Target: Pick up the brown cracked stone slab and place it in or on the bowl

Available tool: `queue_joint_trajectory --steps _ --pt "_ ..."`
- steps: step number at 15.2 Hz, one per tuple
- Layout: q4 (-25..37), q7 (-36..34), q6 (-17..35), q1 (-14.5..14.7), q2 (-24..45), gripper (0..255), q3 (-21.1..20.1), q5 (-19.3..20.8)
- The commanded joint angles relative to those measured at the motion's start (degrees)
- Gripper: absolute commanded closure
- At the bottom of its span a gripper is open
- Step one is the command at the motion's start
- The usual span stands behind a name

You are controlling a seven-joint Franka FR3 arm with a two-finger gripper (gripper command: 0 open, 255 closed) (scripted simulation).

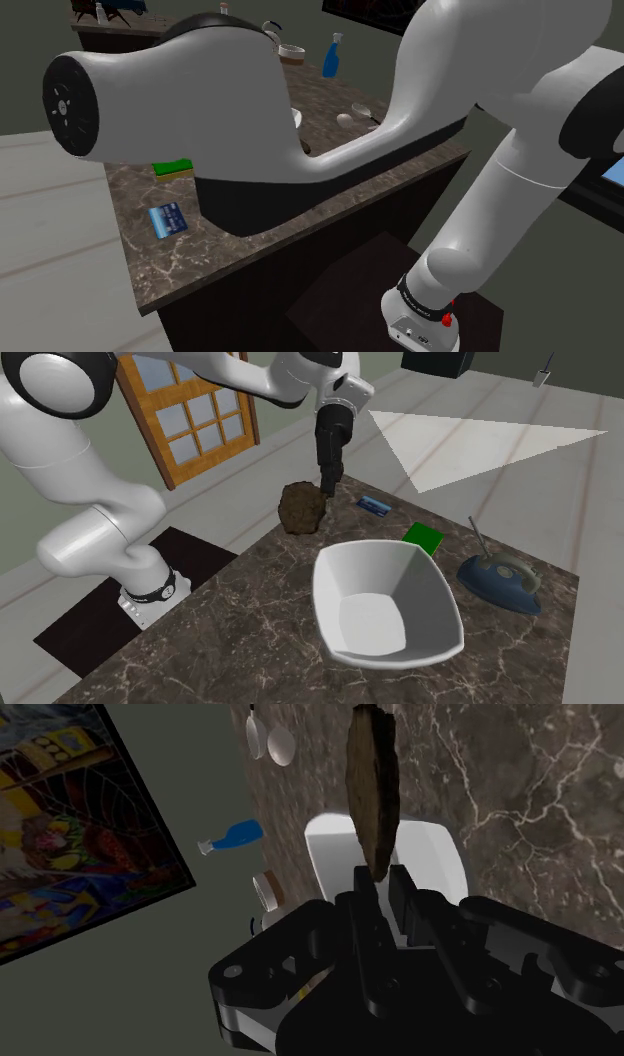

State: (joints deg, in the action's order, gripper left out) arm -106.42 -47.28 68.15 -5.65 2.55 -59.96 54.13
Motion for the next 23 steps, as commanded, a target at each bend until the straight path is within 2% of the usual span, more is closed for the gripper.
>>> queue_joint_trajectory --steps 1,10,16,23 --pt "1.1 1.2 -0.7 0.0 -0.3 255 0.0 0.2" --pt "6.1 6.0 -3.8 0.1 -1.2 255 -0.1 1.4" --pt "9.1 10.5 0.7 -3.2 2.6 255 3.3 7.5" --pt "16.3 15.5 3.8 -4.8 10.3 255 6.9 15.9"
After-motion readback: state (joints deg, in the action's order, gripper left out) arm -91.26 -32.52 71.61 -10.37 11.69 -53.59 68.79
